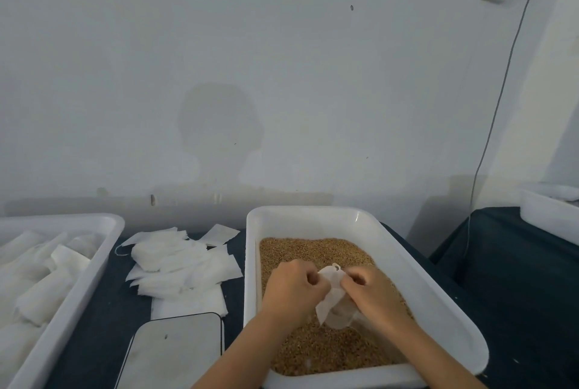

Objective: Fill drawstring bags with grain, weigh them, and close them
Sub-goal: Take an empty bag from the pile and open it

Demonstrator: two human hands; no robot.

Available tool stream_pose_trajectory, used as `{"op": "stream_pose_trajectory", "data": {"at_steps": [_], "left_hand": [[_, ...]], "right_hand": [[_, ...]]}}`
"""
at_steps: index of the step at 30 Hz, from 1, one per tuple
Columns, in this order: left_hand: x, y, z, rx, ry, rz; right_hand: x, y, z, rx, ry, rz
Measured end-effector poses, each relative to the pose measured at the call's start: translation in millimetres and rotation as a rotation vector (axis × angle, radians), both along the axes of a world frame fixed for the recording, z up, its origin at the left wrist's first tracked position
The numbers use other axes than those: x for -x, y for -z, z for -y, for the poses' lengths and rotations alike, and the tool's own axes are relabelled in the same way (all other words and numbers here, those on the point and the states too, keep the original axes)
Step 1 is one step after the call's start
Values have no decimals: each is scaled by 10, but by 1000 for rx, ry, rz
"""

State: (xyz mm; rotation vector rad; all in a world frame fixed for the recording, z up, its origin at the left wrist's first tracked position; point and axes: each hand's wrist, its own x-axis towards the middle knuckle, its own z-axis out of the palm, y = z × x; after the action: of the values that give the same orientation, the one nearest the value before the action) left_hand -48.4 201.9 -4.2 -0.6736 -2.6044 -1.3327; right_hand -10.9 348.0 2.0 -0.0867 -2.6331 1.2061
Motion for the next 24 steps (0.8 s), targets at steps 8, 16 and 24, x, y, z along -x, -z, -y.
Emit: {"op": "stream_pose_trajectory", "data": {"at_steps": [8, 16, 24], "left_hand": [[-61, -8, -4, 338, 89, -429], [-58, 41, -16, 410, 9, -390], [-57, -8, 48, 363, 53, -243]], "right_hand": [[-13, -2, -1, 46, 74, 48], [-34, -31, -25, 190, 104, 129], [-52, 91, -104, -704, 95, 509]]}}
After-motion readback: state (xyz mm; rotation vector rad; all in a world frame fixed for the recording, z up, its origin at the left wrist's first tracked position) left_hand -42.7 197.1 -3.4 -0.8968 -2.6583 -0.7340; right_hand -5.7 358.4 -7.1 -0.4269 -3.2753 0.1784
